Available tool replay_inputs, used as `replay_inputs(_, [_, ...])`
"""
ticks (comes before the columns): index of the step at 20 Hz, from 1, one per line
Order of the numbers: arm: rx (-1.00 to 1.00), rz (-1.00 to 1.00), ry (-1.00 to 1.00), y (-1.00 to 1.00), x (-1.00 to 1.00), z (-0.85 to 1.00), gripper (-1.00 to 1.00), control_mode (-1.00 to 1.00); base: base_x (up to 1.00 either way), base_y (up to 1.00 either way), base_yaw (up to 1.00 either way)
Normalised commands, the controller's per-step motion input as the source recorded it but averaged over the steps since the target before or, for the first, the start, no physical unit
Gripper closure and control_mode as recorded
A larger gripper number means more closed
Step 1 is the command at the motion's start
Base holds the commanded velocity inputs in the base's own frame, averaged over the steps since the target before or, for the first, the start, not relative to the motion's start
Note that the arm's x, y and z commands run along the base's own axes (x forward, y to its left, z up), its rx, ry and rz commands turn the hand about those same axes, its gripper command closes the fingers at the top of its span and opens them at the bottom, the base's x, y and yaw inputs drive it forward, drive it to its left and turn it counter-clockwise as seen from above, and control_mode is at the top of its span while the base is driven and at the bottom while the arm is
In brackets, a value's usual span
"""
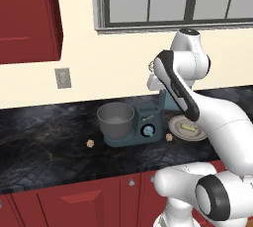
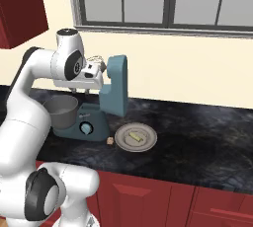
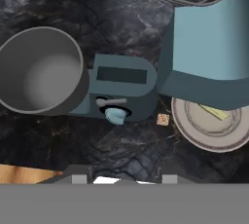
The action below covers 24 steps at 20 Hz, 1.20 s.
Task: Add butter and sugar cubes to the stand mixer bowl and then turn on the stand mixer to begin making frosting.
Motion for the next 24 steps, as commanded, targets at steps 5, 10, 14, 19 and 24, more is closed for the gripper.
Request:
replay_inputs(5, [0.00,0.00,0.00,0.00,0.00,0.00,-1.00,1.00,-0.13,0.03,0.00])
replay_inputs(10, [0.00,0.00,0.00,0.00,0.00,0.00,-1.00,1.00,-0.20,0.24,-0.01])
replay_inputs(14, [0.00,0.00,0.00,0.00,0.00,0.00,-1.00,1.00,-0.03,0.45,-0.01])
replay_inputs(19, [0.00,0.00,0.00,0.00,0.00,0.00,-1.00,1.00,-0.03,0.56,-0.01])
replay_inputs(24, [0.00,0.00,0.00,0.00,0.00,0.00,-1.00,1.00,-0.02,0.58,0.00])
